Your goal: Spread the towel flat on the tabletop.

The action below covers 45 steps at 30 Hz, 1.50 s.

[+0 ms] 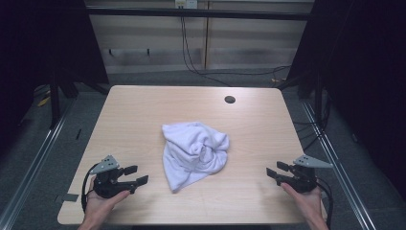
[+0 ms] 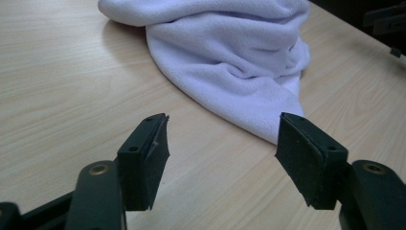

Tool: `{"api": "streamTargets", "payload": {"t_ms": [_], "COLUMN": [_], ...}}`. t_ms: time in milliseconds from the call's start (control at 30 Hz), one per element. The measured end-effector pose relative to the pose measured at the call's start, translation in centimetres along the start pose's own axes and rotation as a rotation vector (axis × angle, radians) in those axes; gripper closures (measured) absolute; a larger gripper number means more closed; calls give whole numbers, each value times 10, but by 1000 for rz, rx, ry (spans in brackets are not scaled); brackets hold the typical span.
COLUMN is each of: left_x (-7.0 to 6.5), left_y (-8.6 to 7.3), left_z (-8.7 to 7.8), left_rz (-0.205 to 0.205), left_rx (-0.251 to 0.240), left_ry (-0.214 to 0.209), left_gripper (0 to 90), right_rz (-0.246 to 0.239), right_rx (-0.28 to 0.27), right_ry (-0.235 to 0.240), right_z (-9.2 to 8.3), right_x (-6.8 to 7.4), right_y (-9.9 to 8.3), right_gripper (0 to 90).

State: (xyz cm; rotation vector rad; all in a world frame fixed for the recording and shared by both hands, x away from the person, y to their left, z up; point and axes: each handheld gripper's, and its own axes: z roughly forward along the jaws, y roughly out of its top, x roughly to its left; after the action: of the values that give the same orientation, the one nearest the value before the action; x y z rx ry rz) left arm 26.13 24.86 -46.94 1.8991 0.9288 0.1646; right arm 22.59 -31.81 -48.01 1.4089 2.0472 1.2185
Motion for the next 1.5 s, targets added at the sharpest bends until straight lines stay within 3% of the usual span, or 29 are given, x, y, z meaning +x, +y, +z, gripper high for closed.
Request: {"api": "streamTargets", "payload": {"t_ms": [133, 200, 233, 400, 433, 467, 500, 567, 633, 733, 767, 833, 867, 900, 1000, 1033, 1133, 1267, 1333, 1367, 1400, 1433, 1500], "left_x": [2, 4, 4, -1, -4, -6, -11, -14, -21, -24, -24, -19, -19, -17, -20, -23, -27, -36, -43, -45, -48, -55, -58], "left_y": [1, 3, 5, 15, 19, 22, 26, 28, 34, 43, 43, 40, 40, 37, 28, 26, 24, 21, 18, 16, 13, 9, 8], "left_z": [0, 3, 8, 20, 24, 29, 39, 45, 59, 81, 81, 101, 101, 107, 114, 115, 114, 111, 108, 106, 104, 99, 97], "left_rz": [-5, -3, 13, 51, 69, 82, 101, 116, 156, 171, 171, 158, 158, 160, 195, 203, 213, 240, 243, 248, 242, 258, 257], "left_rx": [-6, 6, 27, 36, 34, 41, 43, 49, 60, 67, 67, 119, 119, 167, 238, 239, 246, 268, 279, 291, 293, 310, 315], "left_ry": [7, -14, -20, -19, -21, -32, -63, -69, -91, -109, -109, -94, -94, -103, -108, -103, -130, -158, -186, -204, -223, -246, -263], "left_gripper": [382, 400, 399, 412, 412, 451, 478, 507, 598, 615, 597, 578, 578, 606, 677, 752, 838, 882, 885, 887, 887, 888, 889], "right_rz": [-13, -32, -33, -52, -62, -87, -101, -116, -147, -159, -159, -151, -151, -151, -168, -198, -210, -220, -219, -195, -195, -165, -161], "right_rx": [1, 0, 0, 6, 10, 16, 21, 33, 48, 58, 58, 76, 76, 101, 112, 122, 129, 150, 163, 144, 144, 115, 106], "right_ry": [30, 36, 50, 104, 112, 141, 148, 158, 188, 214, 214, 241, 241, 257, 264, 256, 246, 222, 208, 234, 234, 277, 291], "right_z": [2, 3, 4, 12, 14, 20, 23, 27, 41, 54, 54, 79, 79, 97, 107, 116, 124, 131, 131, 124, 124, 117, 113], "right_x": [8, 13, 15, 30, 34, 47, 52, 57, 73, 80, 80, 83, 83, 85, 89, 93, 95, 96, 97, 93, 93, 89, 89], "right_y": [2, 4, 5, 10, 11, 15, 16, 18, 25, 32, 32, 40, 40, 44, 45, 46, 46, 44, 43, 47, 47, 51, 53], "right_gripper": [428, 441, 449, 471, 474, 476, 476, 476, 469, 466, 466, 458, 458, 448, 440, 428, 430, 526, 705, 796, 796, 812, 814]}}
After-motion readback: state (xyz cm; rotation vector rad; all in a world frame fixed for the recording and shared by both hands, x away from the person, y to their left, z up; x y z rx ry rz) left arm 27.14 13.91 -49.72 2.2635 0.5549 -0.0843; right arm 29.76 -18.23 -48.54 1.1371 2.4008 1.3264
